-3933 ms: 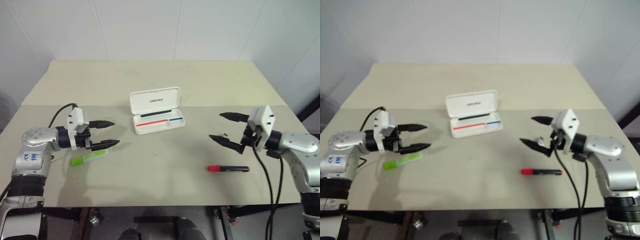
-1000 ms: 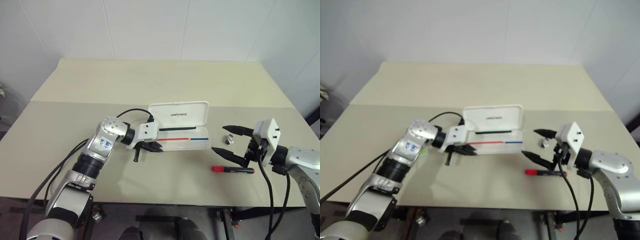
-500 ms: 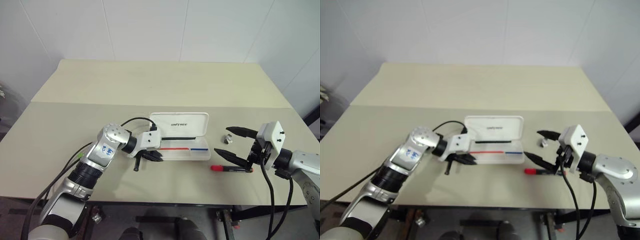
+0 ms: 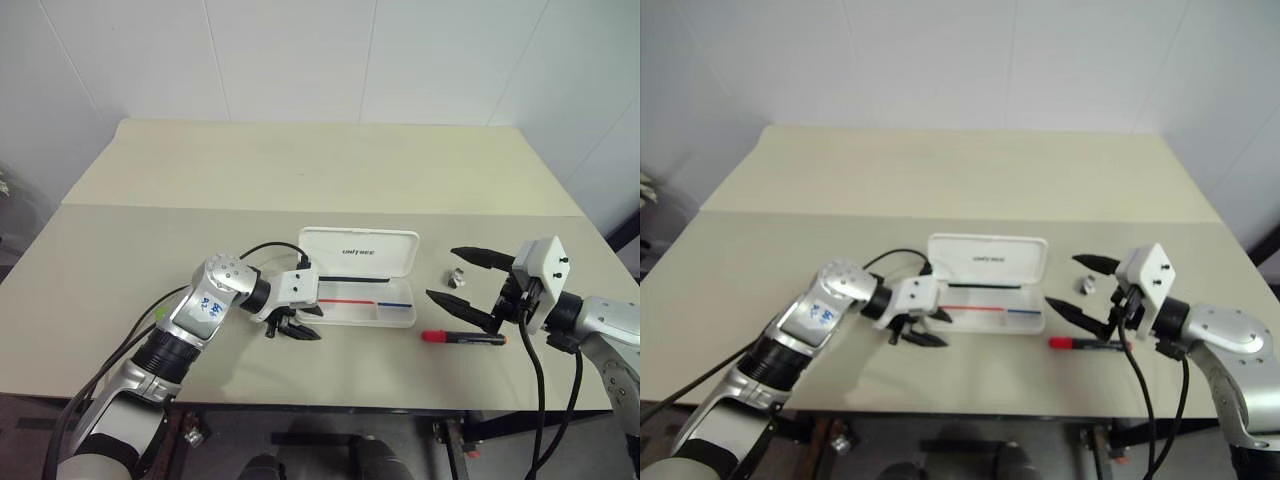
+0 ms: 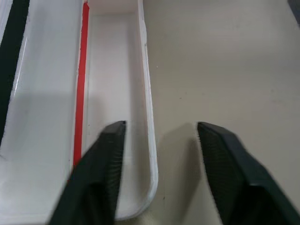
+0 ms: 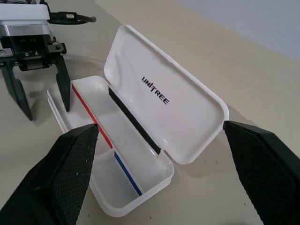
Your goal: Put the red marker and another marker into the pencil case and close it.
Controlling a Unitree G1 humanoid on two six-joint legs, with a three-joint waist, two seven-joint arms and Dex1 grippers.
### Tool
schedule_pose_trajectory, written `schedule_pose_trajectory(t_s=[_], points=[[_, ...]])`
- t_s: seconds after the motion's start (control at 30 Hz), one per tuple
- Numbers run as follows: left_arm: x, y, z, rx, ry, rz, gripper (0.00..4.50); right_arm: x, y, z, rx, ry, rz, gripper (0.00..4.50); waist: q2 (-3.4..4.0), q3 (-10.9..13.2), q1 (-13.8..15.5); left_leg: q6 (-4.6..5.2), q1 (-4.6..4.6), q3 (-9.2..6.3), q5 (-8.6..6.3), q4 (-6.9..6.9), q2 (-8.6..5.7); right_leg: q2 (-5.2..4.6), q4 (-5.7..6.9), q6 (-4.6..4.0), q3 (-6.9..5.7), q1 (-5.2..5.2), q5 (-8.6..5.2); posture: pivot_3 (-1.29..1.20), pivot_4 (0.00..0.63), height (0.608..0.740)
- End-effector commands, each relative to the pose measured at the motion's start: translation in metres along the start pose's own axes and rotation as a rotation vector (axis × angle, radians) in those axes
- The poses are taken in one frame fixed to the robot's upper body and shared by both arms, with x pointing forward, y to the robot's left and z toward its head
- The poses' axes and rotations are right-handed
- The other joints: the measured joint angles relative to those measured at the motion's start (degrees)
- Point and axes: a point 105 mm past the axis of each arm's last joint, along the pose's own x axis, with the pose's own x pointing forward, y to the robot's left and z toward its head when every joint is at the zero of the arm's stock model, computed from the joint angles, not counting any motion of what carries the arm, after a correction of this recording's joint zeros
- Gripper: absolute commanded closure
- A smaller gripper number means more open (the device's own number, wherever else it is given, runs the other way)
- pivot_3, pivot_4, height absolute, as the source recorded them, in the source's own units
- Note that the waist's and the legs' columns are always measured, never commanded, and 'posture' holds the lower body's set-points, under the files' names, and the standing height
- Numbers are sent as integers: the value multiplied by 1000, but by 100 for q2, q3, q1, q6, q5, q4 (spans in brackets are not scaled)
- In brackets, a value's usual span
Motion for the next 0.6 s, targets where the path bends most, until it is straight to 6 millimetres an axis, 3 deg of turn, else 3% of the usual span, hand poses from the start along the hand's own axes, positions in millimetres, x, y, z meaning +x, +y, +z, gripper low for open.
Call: schedule_pose_trajectory(t_s=[0.03, 0.23, 0.33, 0.4, 0.6], points=[[-3, -4, 16, 32, -52, -5, 1348, 3, 1, 7, -15, -29, 10, 0, 0, 0, 0, 0, 0, -1, 0, 0, 0, 0, -1, 0, 0, 0, 0, 0, 150, 740], [-7, -10, 30, 12, -127, -21, 1348, 3, 1, 2, -8, -15, 30, 0, 0, 0, -1, 0, 1, -1, 0, 0, 0, 0, -1, 0, 0, 2, 0, 0, 150, 740], [-15, -6, 30, 6, -161, 20, 751, 0, 1, -2, 4, 16, 65, 0, 0, 0, -6, 0, 3, -1, 0, 0, 0, 0, -1, 0, 0, 3, 0, 0, 150, 740], [-23, -3, 28, 11, -177, 45, 127, -3, 1, -5, 6, 39, 91, 0, 1, 0, -18, 0, 5, -1, 0, 0, 0, 0, 0, 0, 0, 3, 0, 0, 150, 740], [-60, -2, 32, 81, -306, 93, 41, -16, -6, -18, -4, 134, 158, 0, 1, 0, -6, 0, 5, -1, 0, 0, 1, -2, -3, 0, -1, 4, 0, 0, 150, 740]])
